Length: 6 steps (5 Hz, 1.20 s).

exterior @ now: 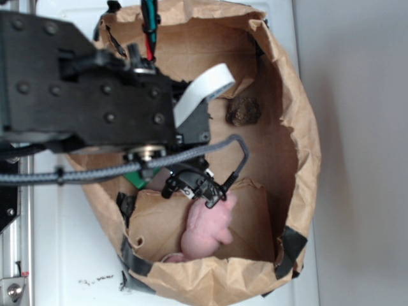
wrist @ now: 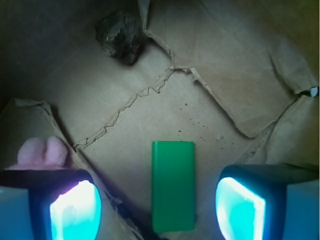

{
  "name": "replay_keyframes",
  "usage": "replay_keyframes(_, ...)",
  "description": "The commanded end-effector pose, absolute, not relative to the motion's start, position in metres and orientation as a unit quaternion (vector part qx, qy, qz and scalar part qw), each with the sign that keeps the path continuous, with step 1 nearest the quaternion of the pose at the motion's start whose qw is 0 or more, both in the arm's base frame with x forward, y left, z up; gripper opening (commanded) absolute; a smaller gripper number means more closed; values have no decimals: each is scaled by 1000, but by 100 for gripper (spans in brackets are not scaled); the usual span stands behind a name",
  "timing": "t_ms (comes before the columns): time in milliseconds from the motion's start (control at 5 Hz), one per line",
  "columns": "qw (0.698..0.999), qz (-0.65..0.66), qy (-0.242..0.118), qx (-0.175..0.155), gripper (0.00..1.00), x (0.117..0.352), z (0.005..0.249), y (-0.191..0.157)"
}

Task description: Grab the green block.

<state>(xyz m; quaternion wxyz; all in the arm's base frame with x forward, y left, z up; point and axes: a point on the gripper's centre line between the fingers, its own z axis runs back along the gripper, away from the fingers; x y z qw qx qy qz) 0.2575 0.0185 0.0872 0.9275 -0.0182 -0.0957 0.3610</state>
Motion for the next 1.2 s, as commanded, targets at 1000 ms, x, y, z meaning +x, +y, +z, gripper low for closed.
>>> replay_keyframes(1000, 931, 352, -84, -43, 100, 250, 71, 42)
